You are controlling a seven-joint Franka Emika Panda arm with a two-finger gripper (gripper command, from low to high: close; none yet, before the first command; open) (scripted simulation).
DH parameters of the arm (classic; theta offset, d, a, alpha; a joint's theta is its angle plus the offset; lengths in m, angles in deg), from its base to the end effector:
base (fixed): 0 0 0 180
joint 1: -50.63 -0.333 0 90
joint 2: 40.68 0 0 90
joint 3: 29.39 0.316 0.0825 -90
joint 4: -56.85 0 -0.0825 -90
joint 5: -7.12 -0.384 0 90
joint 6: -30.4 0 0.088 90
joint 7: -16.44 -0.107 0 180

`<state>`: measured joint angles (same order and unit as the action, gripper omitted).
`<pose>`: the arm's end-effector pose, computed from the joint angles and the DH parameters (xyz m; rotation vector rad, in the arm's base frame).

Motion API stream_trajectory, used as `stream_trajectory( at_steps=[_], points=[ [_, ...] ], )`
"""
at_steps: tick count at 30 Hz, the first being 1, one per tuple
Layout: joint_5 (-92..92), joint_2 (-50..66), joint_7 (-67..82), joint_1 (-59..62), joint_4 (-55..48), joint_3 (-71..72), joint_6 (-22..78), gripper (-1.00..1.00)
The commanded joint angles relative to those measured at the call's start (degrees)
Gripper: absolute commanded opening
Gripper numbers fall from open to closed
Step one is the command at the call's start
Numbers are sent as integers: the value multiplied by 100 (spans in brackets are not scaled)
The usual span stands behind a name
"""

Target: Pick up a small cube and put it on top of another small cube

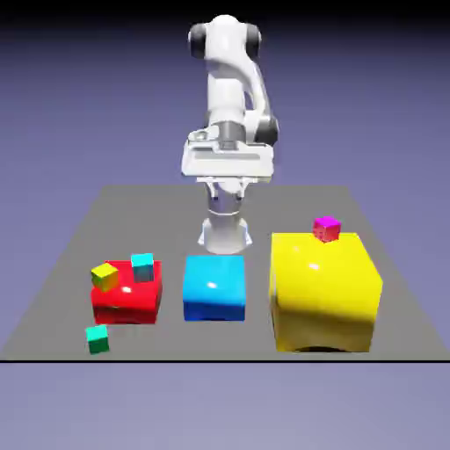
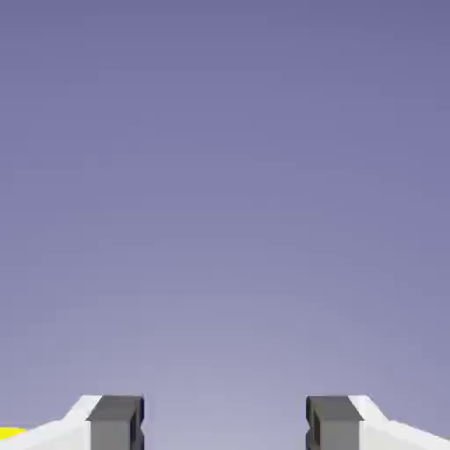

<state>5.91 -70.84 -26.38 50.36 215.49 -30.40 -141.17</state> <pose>0.4018 -0.0068 0.4552 -2.4835 1.0224 -0.9792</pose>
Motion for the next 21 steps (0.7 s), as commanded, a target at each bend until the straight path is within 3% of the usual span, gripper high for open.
stream_trajectory(
  at_steps=[1,21],
  points=[
    [-101,208,-30,34,-196,-84,202,0],
    [-2109,4361,-634,716,-4105,-1756,4245,0]
  ],
)
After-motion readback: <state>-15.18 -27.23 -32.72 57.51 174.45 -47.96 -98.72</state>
